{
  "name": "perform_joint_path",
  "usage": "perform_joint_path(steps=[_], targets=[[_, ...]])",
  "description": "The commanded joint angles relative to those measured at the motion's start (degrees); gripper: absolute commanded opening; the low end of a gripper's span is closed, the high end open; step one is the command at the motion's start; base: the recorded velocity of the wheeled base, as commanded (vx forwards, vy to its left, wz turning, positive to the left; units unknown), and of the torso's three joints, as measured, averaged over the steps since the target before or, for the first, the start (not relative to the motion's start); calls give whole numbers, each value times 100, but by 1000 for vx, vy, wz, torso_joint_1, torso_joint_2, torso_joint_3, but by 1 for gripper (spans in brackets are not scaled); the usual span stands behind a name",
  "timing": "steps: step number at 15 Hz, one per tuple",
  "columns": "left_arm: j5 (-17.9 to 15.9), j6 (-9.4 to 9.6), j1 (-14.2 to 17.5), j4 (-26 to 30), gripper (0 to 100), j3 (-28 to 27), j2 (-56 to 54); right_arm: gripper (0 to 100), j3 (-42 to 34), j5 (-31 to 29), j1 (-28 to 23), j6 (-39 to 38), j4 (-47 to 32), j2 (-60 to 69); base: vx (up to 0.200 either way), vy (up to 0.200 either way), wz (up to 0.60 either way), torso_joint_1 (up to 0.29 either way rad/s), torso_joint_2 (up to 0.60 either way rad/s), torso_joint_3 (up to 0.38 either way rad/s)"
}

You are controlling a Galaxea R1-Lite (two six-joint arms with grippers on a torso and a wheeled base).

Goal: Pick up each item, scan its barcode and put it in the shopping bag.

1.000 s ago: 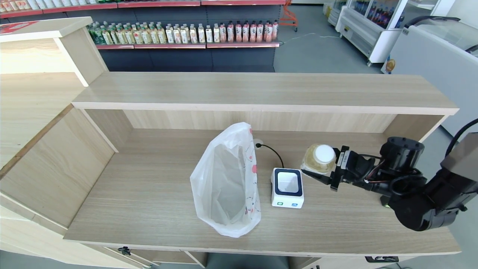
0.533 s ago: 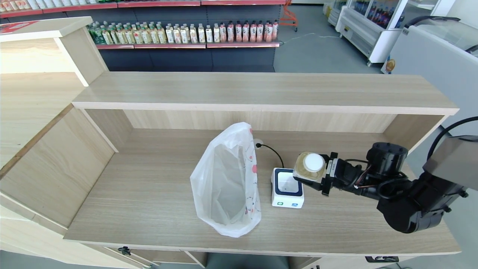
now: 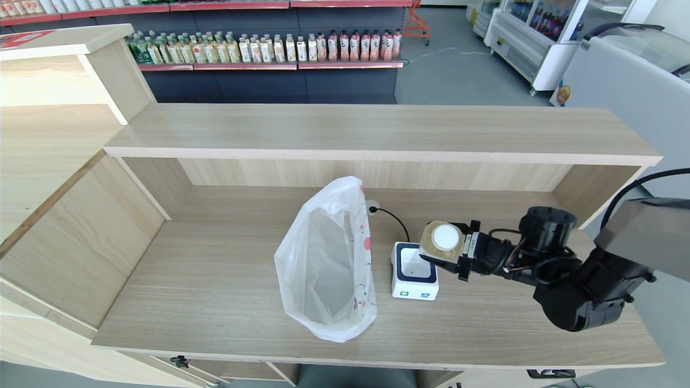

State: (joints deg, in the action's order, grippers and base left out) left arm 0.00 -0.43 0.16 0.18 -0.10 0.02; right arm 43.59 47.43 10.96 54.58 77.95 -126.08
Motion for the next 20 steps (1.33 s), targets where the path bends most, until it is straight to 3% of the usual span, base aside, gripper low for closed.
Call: perform_joint_path(steps=[1, 20], targets=[[0, -1, 2, -1, 100, 1, -2, 0, 229, 29, 47, 9, 1, -198, 0, 0, 0, 0, 0, 0], [0, -1, 2, -1, 100, 1, -2, 0, 993, 600, 20, 9, 186, -1007, 0, 0, 0, 0, 0, 0]])
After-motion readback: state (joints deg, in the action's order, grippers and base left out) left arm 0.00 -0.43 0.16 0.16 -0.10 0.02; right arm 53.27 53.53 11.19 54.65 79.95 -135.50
